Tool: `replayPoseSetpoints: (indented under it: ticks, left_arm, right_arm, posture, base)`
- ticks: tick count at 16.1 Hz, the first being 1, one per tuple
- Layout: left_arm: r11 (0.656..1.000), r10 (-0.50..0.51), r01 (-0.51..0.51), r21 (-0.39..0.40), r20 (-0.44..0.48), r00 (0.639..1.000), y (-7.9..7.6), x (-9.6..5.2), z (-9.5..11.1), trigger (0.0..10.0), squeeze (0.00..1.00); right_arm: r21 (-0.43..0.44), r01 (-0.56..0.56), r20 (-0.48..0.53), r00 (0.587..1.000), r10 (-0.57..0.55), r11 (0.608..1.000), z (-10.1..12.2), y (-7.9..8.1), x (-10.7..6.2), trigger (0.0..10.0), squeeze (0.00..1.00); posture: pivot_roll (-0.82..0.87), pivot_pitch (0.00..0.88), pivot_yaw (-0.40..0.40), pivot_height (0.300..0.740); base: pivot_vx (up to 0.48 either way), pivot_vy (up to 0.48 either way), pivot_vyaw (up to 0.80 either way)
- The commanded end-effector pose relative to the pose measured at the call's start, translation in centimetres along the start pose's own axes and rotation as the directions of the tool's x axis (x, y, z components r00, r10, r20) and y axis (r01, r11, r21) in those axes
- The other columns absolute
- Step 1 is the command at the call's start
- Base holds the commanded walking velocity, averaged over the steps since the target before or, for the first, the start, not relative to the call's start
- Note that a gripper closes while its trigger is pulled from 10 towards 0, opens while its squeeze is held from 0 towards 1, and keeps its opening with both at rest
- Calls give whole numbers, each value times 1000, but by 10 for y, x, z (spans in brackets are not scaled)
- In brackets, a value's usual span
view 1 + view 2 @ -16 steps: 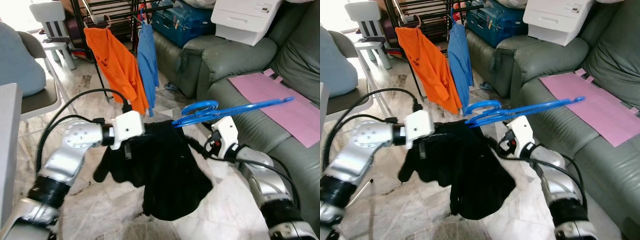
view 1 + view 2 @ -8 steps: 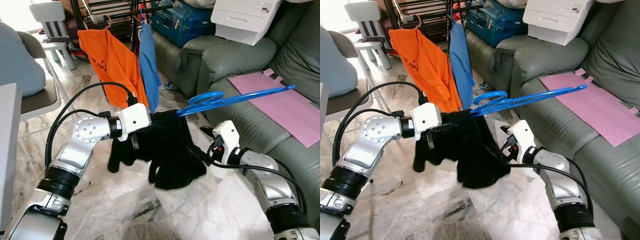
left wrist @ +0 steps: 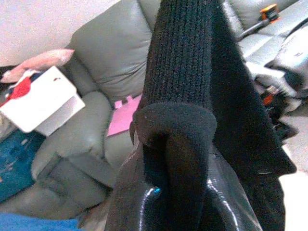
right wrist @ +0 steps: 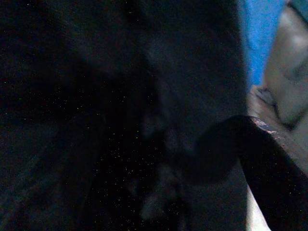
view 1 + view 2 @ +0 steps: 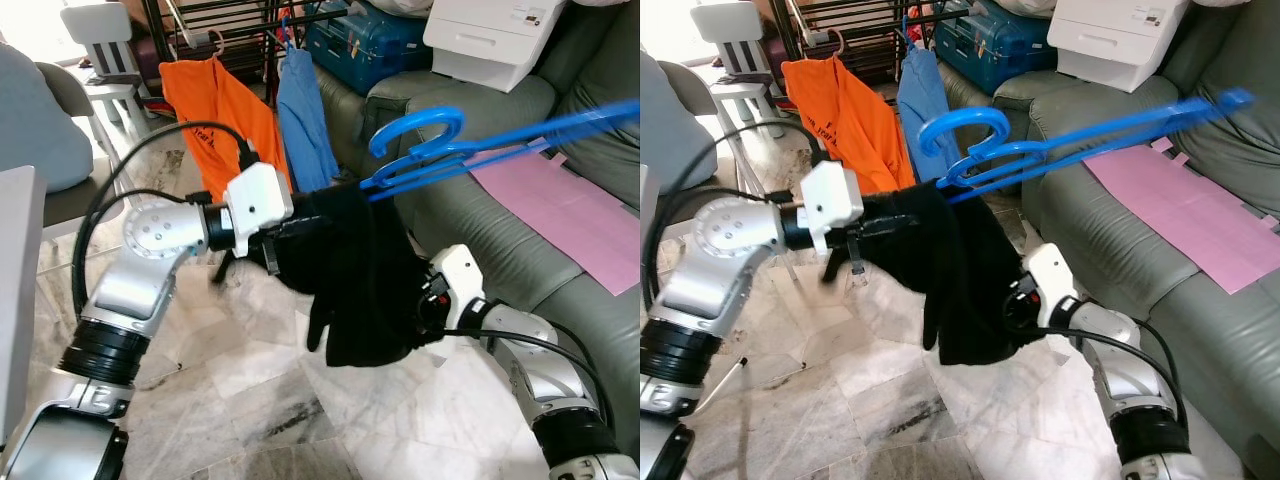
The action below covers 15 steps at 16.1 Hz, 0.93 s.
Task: Hang hanger
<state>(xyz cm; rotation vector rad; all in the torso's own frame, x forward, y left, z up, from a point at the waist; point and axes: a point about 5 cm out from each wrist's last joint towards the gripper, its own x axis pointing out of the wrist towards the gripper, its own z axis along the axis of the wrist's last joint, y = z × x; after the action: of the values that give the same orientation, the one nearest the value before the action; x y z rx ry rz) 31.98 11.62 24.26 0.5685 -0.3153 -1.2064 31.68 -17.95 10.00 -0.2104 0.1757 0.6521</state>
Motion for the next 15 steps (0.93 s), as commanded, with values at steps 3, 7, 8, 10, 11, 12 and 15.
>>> replayPoseSetpoints:
  ticks: [3, 7, 8, 10, 11, 12, 15]
  left_arm:
    - [1000, 1, -2, 23, 38, 999, 8, -6, 18, 0, 0]
    - [1000, 23, -23, 11, 41, 999, 11, -7, 19, 0, 0]
    - [1000, 24, -24, 9, 59, 998, 12, -6, 24, 0, 0]
    - [999, 33, -33, 0, 94, 995, 15, -5, 32, 0, 0]
    - [999, 34, -35, 1, 111, 993, 16, -5, 37, 0, 0]
    - [999, 39, -39, 1, 140, 989, 18, -4, 44, 0, 0]
    - [998, 62, -60, -12, 187, 980, 25, -9, 58, 0, 0]
  right_arm:
    - [-56, 110, -12, 994, -111, 992, 1, -15, -2, 10000, 0]
    - [-62, 138, -39, 989, -140, 989, -6, -19, -4, 10000, 0]
    - [-33, 140, -62, 988, -142, 990, -12, -19, -5, 10000, 0]
    - [47, 135, -104, 986, -129, 990, -23, -17, -6, 10000, 0]
    - [79, 128, -152, 982, -115, 989, -33, -14, -8, 10000, 0]
    - [106, 121, -200, 975, -98, 987, -45, -11, -11, 10000, 0]
    - [191, 187, -284, 950, -128, 964, -66, -14, -21, 0, 0]
  posture:
    - [-96, 59, 12, 740]
    - [-102, 64, 10, 740]
    - [-101, 66, 9, 740]
    - [-101, 67, 8, 740]
    - [-98, 69, 7, 740]
    - [-94, 70, 4, 740]
    - [-89, 74, 1, 740]
  base:
    - [0, 0, 0]
    - [0, 0, 0]
    - [0, 0, 0]
    - [0, 0, 0]
    - [0, 0, 0]
    - [0, 0, 0]
    - [0, 0, 0]
